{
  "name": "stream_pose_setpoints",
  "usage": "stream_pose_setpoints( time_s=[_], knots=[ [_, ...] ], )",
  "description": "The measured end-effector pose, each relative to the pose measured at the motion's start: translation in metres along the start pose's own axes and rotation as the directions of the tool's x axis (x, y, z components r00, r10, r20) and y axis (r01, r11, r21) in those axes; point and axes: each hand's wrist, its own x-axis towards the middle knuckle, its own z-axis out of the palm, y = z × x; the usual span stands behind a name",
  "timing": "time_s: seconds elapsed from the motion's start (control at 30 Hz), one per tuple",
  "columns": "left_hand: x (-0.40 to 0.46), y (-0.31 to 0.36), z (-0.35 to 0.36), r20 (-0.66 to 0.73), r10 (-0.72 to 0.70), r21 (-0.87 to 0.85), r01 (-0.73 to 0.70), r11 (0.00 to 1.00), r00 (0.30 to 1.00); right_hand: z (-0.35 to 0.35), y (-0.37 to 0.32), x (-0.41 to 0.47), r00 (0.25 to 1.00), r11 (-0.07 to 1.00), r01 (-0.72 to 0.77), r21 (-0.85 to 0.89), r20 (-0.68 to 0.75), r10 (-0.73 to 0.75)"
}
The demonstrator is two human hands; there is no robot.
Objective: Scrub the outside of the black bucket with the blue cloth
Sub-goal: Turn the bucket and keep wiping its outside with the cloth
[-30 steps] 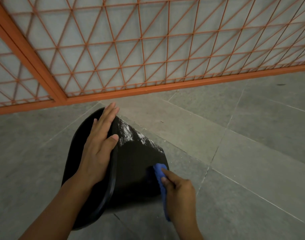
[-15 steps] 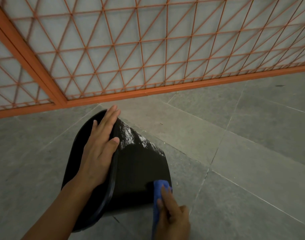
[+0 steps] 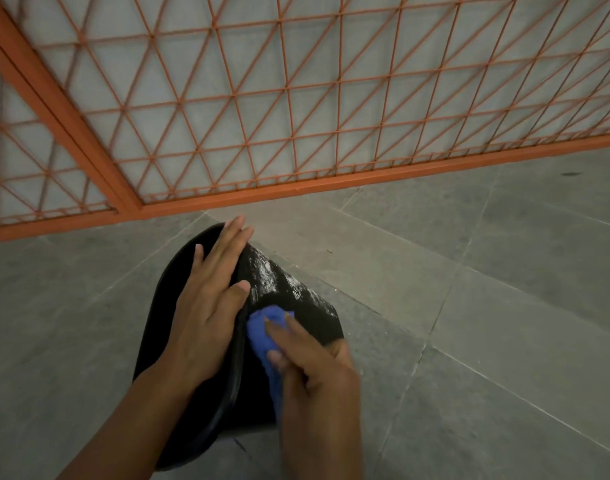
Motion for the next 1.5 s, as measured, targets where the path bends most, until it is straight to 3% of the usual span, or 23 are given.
stream_pose_setpoints(
  time_s=[0.17,0.3,0.43,0.57,0.7,0.8,0.9,0.97,1.03,1.2,1.3,1.4,1.5],
  knots=[
    [0.002,0.007,0.003,0.013,-0.004,0.041,0.003,0.999,1.000,-0.002,-0.003,0.035,0.986,0.986,-0.161,-0.046,0.031,0.163],
    [0.003,0.009,0.005,0.025,0.031,0.052,-0.032,0.998,0.999,-0.001,-0.005,0.021,0.983,0.989,-0.150,0.000,-0.102,0.150],
    [0.005,0.006,0.002,0.013,-0.034,0.035,0.033,0.999,0.999,0.004,-0.008,0.040,0.989,0.982,-0.151,-0.115,-0.028,0.148],
    [0.002,0.005,0.003,0.006,-0.023,0.005,0.023,1.000,1.000,-0.001,-0.011,0.015,0.999,0.995,-0.026,-0.099,-0.039,0.022],
    [0.002,0.005,0.003,-0.002,-0.044,-0.007,0.044,0.999,0.999,0.003,-0.010,0.045,0.992,0.989,-0.113,-0.098,0.041,0.117],
    [0.006,0.010,0.004,-0.026,-0.039,-0.059,0.038,0.998,0.999,0.000,-0.008,0.043,0.994,0.991,-0.092,-0.102,0.045,0.097],
    [0.012,0.004,0.000,-0.108,-0.096,-0.126,0.082,0.989,0.990,0.001,0.001,0.020,0.993,0.990,-0.117,-0.082,-0.037,0.114],
    [0.011,-0.002,0.000,-0.083,-0.164,-0.119,0.154,0.981,0.983,0.005,0.007,0.015,0.988,0.975,-0.149,-0.163,-0.058,0.141],
    [0.009,-0.004,0.002,-0.033,-0.221,-0.125,0.215,0.969,0.975,0.007,0.005,0.017,0.990,0.958,-0.129,-0.256,0.023,0.139],
    [0.012,0.003,0.007,0.011,-0.156,-0.013,0.156,0.988,0.988,0.002,-0.005,0.056,0.982,0.974,-0.154,-0.165,0.087,0.170],
    [0.013,0.011,0.008,0.020,-0.130,0.046,0.129,0.991,0.991,-0.001,-0.007,0.054,0.977,0.971,-0.207,-0.115,0.035,0.213],
    [0.012,0.014,0.008,0.027,-0.118,0.045,0.117,0.992,0.993,-0.001,-0.011,0.043,0.987,0.986,-0.163,-0.040,0.003,0.163],
    [0.013,0.014,0.007,0.023,-0.133,0.075,0.131,0.989,0.991,-0.003,-0.007,0.065,0.979,0.978,-0.191,-0.078,0.058,0.196]
  ],
)
